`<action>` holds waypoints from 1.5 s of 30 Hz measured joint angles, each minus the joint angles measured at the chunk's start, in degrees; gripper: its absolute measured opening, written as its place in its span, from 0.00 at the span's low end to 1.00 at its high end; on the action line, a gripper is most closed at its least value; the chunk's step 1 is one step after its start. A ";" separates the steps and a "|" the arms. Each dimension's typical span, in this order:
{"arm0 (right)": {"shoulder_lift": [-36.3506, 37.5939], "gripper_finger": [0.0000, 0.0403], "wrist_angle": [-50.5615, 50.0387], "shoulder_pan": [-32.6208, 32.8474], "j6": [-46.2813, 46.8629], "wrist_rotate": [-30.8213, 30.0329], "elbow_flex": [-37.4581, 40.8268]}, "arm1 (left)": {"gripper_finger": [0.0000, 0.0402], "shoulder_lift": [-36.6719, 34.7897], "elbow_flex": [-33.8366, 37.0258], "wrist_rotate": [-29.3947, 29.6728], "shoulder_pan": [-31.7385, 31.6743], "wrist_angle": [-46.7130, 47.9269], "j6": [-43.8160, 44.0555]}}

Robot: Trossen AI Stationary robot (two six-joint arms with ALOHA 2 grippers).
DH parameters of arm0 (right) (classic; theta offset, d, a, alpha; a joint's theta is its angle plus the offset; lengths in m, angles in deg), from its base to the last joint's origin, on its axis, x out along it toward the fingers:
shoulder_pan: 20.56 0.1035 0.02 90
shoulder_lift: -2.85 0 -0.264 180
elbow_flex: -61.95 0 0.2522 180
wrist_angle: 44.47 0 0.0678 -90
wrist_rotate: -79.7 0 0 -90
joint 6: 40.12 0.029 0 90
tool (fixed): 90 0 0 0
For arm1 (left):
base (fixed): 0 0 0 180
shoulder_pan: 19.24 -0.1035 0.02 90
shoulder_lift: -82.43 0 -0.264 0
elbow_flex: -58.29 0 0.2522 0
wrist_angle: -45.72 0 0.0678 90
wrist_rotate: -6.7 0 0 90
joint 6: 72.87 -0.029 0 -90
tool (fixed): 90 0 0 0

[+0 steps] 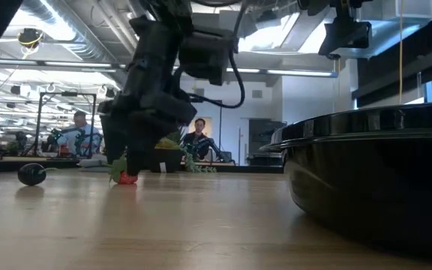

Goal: Pick and placing Produce into tupperware
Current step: Put the red strawberry into the black bin

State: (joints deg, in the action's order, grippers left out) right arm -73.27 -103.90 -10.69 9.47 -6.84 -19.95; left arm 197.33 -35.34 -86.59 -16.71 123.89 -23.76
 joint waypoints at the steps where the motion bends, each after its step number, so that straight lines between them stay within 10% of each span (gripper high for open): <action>1: 0.00 0.75 0.00 0.00 -0.30 0.00 0.00 | 0.77 0.30 0.00 -0.19 0.09 -0.22 -0.03; 22: 0.00 0.75 0.14 0.00 -0.58 0.00 0.00 | 0.67 0.50 5.47 -3.26 0.00 -7.18 -0.14; 45: 0.00 0.75 0.87 0.00 -0.51 -1.09 0.00 | 0.33 0.69 5.46 -2.49 -0.33 -7.37 -4.57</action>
State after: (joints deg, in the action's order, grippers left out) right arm -73.27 -103.03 -10.69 8.96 -7.93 -19.95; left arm 198.03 -29.88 -89.08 -17.05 116.51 -28.33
